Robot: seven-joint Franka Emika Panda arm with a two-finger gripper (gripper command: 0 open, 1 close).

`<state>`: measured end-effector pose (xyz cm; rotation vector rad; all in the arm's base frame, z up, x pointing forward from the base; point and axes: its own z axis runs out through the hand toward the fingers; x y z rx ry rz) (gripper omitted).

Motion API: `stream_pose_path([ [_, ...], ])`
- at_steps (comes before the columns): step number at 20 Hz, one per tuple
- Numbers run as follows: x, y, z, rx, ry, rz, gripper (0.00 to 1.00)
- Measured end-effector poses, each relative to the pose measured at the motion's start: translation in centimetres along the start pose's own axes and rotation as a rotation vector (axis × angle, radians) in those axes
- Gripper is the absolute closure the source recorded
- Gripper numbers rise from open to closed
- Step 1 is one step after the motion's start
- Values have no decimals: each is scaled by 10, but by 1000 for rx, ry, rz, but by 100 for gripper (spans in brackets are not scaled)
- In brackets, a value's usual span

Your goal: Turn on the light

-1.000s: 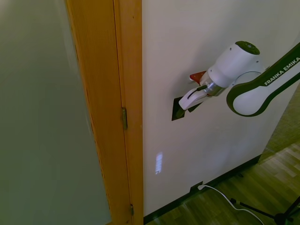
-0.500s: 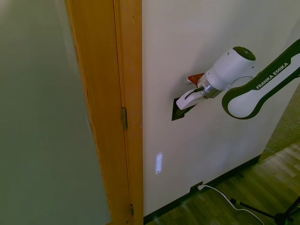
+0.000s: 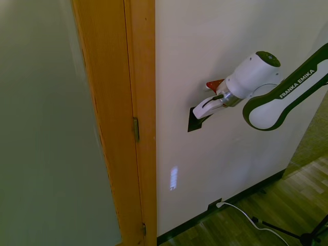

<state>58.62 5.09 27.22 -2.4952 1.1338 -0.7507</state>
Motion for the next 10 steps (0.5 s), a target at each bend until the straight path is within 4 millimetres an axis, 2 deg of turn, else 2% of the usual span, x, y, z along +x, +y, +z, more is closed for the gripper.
stream_pose_path([
  [10, -13, 4, -8, 42, 83, 1, 100],
])
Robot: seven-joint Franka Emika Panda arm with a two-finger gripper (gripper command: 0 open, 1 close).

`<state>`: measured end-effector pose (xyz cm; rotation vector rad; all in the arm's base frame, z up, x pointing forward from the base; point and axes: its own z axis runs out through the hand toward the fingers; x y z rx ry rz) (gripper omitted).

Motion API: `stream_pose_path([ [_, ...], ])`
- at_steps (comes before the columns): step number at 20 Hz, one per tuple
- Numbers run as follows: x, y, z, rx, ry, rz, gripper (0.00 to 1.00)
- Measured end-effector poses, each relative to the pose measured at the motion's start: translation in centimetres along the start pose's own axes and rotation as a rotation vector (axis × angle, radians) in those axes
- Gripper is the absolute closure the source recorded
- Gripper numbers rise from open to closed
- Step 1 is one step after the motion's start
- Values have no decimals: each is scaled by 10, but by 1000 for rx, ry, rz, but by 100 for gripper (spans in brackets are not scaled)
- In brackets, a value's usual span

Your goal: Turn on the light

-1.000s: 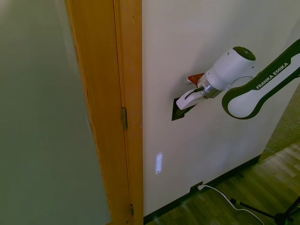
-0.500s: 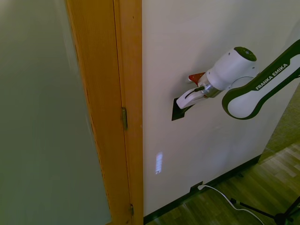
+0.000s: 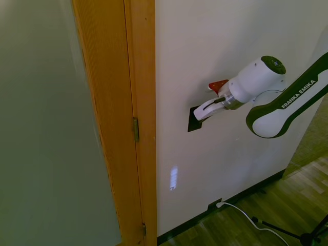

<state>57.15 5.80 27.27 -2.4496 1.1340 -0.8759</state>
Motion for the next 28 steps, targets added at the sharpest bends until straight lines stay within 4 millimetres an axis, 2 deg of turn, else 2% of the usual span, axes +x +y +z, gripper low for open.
stream_pose_path([
  [6, -3, -1, -6, 31, 43, 2, 100],
  [7, -3, 0, -6, 33, 45, 1, 0],
  [15, -5, 5, -6, 60, 51, 5, 0],
  [20, -13, 20, -15, 131, 86, 31, 0],
  [24, -26, 42, -23, 168, 110, 62, 0],
  [28, -49, 57, -26, 199, 147, 76, 0],
])
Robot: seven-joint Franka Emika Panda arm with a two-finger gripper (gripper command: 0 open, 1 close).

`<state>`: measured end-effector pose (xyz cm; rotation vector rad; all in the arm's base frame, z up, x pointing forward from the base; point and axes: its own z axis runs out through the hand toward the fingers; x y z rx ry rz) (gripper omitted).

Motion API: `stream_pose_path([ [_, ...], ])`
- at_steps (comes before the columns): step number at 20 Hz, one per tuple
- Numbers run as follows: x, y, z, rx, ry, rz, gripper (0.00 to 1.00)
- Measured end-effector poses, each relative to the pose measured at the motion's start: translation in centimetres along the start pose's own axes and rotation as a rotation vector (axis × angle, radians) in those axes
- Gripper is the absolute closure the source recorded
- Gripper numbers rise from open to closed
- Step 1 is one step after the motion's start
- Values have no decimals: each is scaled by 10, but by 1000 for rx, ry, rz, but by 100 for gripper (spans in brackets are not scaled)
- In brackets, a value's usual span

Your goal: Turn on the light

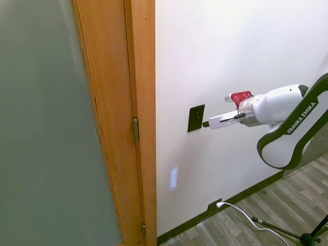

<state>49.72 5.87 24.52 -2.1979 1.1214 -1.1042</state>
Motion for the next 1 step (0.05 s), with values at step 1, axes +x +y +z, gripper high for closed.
stream_pose_path([
  [1, -5, 3, -5, 17, 5, 4, 0],
])
